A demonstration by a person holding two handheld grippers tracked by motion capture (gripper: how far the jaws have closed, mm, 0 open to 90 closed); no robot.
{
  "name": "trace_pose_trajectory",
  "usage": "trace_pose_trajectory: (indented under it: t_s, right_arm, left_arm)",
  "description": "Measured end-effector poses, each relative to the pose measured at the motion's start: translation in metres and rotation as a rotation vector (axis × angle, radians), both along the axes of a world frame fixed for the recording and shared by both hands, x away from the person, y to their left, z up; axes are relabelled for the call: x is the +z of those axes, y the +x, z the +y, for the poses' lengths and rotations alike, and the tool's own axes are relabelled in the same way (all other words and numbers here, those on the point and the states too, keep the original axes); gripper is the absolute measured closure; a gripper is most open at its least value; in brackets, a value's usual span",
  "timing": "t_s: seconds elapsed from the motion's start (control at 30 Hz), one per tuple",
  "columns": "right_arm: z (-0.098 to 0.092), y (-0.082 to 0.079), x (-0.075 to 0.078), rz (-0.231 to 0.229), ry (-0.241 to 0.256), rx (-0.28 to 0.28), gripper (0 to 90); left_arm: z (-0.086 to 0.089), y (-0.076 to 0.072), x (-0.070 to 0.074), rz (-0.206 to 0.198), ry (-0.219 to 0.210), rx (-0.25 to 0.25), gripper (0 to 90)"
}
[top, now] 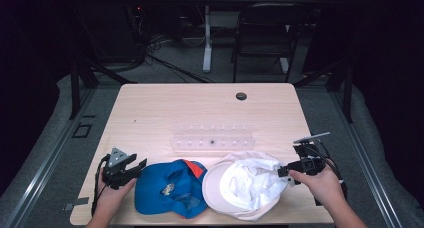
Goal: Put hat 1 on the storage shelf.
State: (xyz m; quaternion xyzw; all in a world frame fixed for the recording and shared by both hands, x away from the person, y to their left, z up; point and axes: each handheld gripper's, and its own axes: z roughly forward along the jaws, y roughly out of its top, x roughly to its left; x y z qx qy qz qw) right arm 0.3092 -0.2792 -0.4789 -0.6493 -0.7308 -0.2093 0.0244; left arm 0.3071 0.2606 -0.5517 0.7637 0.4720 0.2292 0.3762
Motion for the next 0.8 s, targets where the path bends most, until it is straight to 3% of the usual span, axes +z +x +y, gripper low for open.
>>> trace_pose_trajectory:
  t_s: [0.13,0.23,0.33,0.53,0.67,0.8]
  right_arm:
    - [0.002,0.003,-0.007,0.038,-0.013,0.002,53.0]
    - [0.003,0.004,-0.011,0.041,-0.008,-0.021,53.1]
    - [0.002,0.006,-0.013,0.059,-0.022,-0.005,53.6]
    - [0.002,0.007,-0.017,0.084,0.005,-0.028,63.3]
    - [0.006,0.006,-0.014,0.079,-0.039,0.001,66.6]
    - [0.009,0.005,-0.013,0.074,-0.05,0.011,68.8]
  left_arm:
    - [0.0,0.0,0.0,0.0,0.0,-0.001,53.1]
    - [0.0,0.0,0.0,0.002,-0.002,0.002,53.1]
    - [0.0,0.0,-0.001,-0.002,-0.005,0.0,53.1]
    - [0.0,0.001,-0.001,-0.003,-0.004,0.001,53.0]
    - [0.0,0.001,-0.001,-0.004,-0.001,0.003,53.0]
    - [0.0,0.0,0.0,-0.003,0.001,0.004,53.0]
